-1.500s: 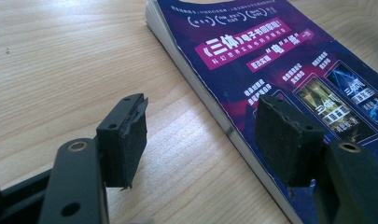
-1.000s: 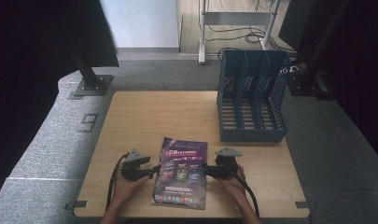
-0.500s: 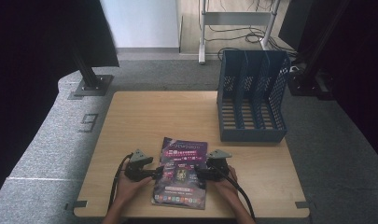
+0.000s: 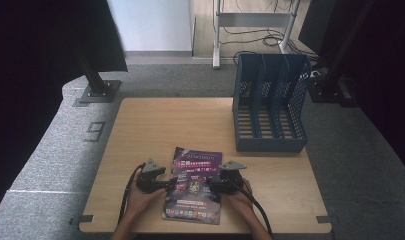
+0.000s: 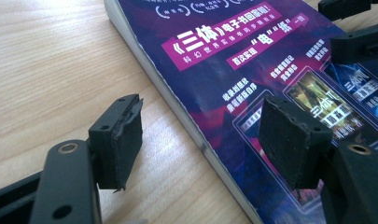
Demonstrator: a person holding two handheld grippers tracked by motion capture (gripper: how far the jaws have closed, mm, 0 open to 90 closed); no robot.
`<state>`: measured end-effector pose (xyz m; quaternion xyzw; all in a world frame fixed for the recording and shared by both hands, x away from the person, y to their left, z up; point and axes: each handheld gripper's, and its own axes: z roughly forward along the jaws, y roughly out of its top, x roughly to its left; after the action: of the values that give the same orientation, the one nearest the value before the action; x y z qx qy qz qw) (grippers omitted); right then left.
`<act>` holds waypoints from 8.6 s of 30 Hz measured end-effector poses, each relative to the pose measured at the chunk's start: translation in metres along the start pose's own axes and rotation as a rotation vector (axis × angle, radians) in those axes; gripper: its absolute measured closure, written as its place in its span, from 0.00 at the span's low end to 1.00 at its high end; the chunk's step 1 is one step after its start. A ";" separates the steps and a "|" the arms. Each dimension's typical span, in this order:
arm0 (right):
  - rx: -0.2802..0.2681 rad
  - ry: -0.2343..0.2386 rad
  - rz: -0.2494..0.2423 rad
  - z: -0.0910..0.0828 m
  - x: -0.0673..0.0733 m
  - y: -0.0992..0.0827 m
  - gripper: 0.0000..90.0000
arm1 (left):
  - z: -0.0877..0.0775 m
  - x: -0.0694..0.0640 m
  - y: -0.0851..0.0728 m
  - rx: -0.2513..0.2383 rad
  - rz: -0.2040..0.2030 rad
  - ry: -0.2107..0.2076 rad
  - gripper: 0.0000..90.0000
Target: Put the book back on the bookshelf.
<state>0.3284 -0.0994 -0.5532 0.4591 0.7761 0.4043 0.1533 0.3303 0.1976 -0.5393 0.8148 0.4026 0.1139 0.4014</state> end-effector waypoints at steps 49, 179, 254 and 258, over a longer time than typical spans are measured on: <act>-0.001 -0.020 -0.002 -0.001 0.003 -0.001 0.29 | 0.013 -0.011 0.024 -0.051 -0.034 -0.052 0.41; -0.001 -0.020 -0.017 -0.004 0.000 -0.002 0.24 | 0.029 -0.035 0.041 -0.111 0.077 -0.099 0.98; -0.090 0.117 0.032 -0.016 -0.021 0.043 0.17 | -0.018 -0.056 0.056 -0.281 0.216 -0.138 0.99; -0.081 0.135 0.049 -0.013 -0.022 0.042 0.15 | -0.018 -0.056 0.056 -0.281 0.216 -0.138 0.99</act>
<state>0.3566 -0.1140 -0.5159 0.4430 0.7561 0.4692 0.1092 0.3167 0.1461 -0.4781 0.7951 0.2646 0.1553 0.5231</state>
